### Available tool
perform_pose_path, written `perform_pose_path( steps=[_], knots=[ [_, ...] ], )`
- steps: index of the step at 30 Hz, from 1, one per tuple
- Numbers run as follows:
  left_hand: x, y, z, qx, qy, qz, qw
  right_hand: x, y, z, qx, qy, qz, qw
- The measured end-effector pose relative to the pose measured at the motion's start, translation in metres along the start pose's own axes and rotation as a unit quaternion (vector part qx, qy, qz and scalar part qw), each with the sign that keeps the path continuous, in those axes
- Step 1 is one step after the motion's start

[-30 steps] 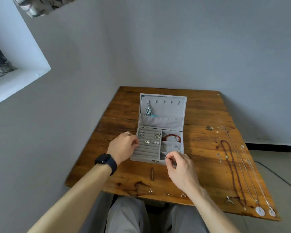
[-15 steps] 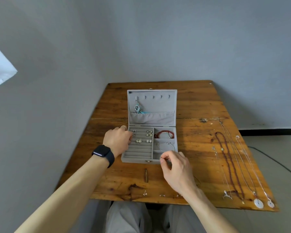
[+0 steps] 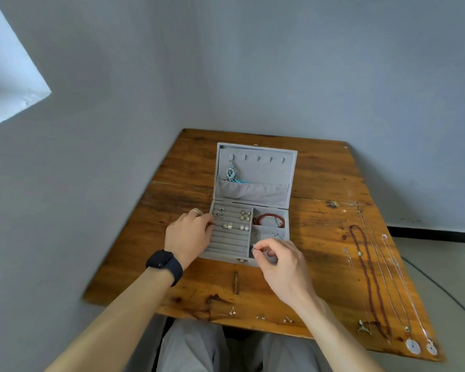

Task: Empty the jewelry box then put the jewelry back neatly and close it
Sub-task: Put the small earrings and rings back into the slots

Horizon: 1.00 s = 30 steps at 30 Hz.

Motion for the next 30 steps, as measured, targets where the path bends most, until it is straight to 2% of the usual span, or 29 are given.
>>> perform_pose_path(
  steps=[5, 8, 11, 16, 22, 25, 30],
  knots=[
    [-0.020, 0.004, 0.024, -0.058, 0.087, -0.059, 0.993, 0.031, -0.022, 0.001, -0.024, -0.014, -0.038, 0.999],
    [-0.032, -0.002, 0.035, -0.084, 0.140, -0.039, 0.986, 0.054, -0.032, 0.009, -0.086, -0.028, -0.040, 0.995],
    [-0.038, -0.003, 0.038, -0.059, 0.137, -0.006, 0.989, 0.073, -0.042, 0.018, -0.141, -0.061, -0.039, 0.987],
    [-0.040, 0.000, 0.042, -0.043, 0.133, -0.016, 0.990, 0.095, -0.058, 0.036, -0.199, -0.107, -0.060, 0.972],
    [-0.041, 0.000, 0.045, -0.046, 0.166, -0.006, 0.985, 0.107, -0.074, 0.050, -0.317, -0.149, -0.084, 0.933],
    [-0.040, -0.001, 0.046, -0.039, 0.165, -0.009, 0.986, 0.111, -0.081, 0.051, -0.342, -0.156, -0.077, 0.924],
    [-0.041, -0.001, 0.046, -0.037, 0.156, -0.006, 0.987, 0.115, -0.088, 0.055, -0.337, -0.146, -0.053, 0.929]
  ],
)
Point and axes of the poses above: each hand's wrist, its own x-axis towards the middle knuckle, its own z-axis out of the palm, y = z × x, the point moved 1 cm from there along x, towards the middle knuckle, and after that the axes turned 6 degrees about z, right-handed, at the moved point
